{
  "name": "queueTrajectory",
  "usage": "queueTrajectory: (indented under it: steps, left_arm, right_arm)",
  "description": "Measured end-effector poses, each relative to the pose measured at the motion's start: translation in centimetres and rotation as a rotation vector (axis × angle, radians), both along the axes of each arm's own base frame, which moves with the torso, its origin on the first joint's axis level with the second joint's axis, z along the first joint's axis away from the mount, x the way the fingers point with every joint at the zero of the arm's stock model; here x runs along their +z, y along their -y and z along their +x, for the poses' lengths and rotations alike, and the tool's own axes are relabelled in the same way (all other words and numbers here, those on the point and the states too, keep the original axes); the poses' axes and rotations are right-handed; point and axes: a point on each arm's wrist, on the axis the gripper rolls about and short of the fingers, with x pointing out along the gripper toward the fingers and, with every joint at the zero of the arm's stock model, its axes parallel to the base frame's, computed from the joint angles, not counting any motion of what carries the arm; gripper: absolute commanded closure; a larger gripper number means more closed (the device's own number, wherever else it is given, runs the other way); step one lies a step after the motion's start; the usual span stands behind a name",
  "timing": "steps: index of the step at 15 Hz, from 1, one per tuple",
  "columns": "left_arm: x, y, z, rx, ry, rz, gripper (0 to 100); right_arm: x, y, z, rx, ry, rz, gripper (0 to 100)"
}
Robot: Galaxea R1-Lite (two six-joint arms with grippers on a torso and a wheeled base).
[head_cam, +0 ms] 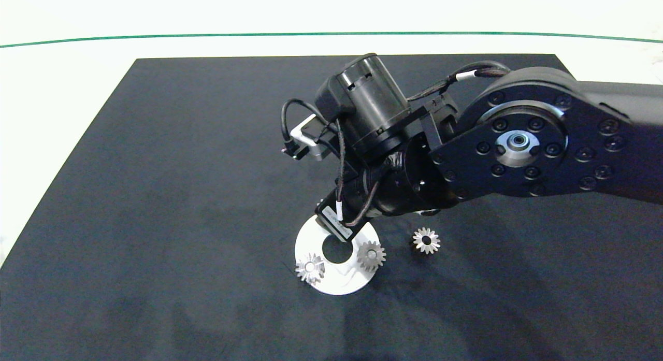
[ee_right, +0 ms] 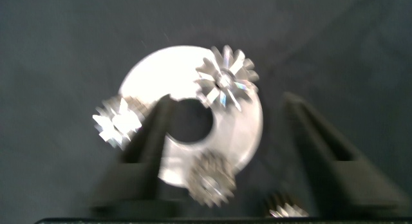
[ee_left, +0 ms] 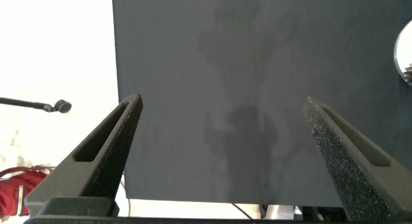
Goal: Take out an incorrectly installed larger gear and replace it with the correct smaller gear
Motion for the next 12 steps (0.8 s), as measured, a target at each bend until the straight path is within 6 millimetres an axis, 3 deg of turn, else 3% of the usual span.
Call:
queueTrajectory:
  steps: [2, 7, 12]
  left_arm:
    - [-0.1, 0.0, 0.0, -0.003, -0.011, 0.004, 0]
    - [-0.1, 0.0, -0.1, -0.003, -0.008, 0.006, 0]
    - [-0.1, 0.0, -0.3, -0.005, -0.005, 0.012, 0]
  right_arm:
    - [-0.4, 0.3, 0.2, -0.004, -0.021, -0.064, 0]
    - [-4.5, 0.4, 1.4, -0.011, -0.162, -0.26, 0]
    - [-5.7, 0.3, 1.9, -0.1, -0.222, -0.227, 0]
